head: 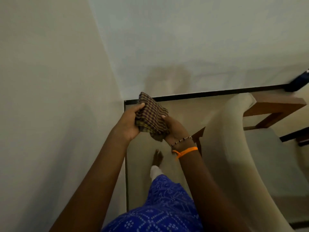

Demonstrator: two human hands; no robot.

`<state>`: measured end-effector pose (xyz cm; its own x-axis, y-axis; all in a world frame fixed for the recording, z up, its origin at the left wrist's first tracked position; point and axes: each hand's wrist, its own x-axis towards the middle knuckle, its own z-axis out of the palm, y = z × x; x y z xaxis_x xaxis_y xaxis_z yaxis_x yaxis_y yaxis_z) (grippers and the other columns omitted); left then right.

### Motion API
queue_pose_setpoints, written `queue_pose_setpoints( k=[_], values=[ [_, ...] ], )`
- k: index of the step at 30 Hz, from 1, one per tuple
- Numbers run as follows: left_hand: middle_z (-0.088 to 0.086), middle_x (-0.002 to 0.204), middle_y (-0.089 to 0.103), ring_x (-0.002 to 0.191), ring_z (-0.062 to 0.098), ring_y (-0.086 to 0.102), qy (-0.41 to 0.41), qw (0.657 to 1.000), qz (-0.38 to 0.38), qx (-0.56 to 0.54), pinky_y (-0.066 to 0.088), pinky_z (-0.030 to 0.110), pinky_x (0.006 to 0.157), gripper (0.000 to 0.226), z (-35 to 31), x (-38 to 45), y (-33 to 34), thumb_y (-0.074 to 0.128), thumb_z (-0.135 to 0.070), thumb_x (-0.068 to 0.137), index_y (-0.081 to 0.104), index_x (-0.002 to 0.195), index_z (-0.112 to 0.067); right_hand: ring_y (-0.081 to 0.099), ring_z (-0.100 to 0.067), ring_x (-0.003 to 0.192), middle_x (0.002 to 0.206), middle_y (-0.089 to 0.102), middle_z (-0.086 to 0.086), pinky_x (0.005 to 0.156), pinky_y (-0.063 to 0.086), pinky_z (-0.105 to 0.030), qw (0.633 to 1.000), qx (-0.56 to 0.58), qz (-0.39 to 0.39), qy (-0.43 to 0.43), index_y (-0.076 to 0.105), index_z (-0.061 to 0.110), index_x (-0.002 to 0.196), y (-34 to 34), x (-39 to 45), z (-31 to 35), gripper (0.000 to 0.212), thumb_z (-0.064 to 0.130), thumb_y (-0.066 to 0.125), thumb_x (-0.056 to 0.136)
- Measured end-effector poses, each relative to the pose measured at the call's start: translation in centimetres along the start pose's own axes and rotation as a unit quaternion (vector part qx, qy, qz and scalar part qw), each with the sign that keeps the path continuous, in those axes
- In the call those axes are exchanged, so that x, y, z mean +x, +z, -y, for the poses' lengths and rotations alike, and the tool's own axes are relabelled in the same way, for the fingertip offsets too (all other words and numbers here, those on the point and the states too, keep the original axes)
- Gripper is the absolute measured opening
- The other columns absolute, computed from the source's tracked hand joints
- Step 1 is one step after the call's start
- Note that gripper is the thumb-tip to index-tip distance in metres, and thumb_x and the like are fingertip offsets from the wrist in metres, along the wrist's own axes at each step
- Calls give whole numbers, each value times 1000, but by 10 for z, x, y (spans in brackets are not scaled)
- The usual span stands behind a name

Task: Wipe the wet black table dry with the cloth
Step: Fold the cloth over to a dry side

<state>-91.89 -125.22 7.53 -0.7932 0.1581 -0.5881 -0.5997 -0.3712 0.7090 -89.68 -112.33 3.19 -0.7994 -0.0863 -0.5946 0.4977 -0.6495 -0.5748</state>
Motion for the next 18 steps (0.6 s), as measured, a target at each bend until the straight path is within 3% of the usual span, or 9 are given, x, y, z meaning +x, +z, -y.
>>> queue_pose_setpoints(
  k=[4, 7, 9, 15, 18],
  values=[
    [11, 101, 67, 86, 24, 65, -6, 999, 14, 28, 57, 33, 59, 30, -60, 85, 41, 45, -18, 94, 55, 119, -5, 52, -35, 107, 132, 49, -27, 87, 46, -39, 999, 5, 2, -50, 41, -8, 135, 17, 82, 80, 40, -3, 37, 95],
    [14, 107, 66, 92, 27, 65, -21, 998, 35, 49, 56, 37, 65, 32, -93, 142, 76, 44, -21, 95, 54, 121, -5, 54, -35, 108, 125, 53, -24, 91, 47, -43, 995, -9, -22, -99, 42, -4, 136, 17, 128, 145, 42, -4, 41, 94],
    [15, 110, 66, 94, 28, 66, -30, 996, 60, 53, 57, 37, 66, 32, -107, 178, 98, 44, -24, 95, 56, 119, -5, 54, -35, 113, 128, 54, -24, 93, 47, -45, 992, -18, -50, -116, 43, 0, 137, 13, 152, 179, 44, -3, 44, 93],
    [12, 87, 69, 75, 24, 68, -73, 984, 136, 92, 56, 31, 61, 38, -138, 288, 177, 39, -26, 95, 71, 89, -7, 54, -33, 102, 125, 53, -23, 83, 49, -36, 976, 36, -149, -153, 44, -5, 134, -23, 214, 250, 42, -7, 42, 92],
    [14, 92, 64, 82, 26, 62, -116, 971, 177, 113, 51, 34, 72, 33, -146, 338, 228, 41, -25, 93, 64, 100, -2, 58, -31, 95, 120, 55, -24, 80, 50, -37, 958, 73, -214, -178, 46, -5, 132, -46, 240, 288, 41, -6, 42, 92]
  ],
)
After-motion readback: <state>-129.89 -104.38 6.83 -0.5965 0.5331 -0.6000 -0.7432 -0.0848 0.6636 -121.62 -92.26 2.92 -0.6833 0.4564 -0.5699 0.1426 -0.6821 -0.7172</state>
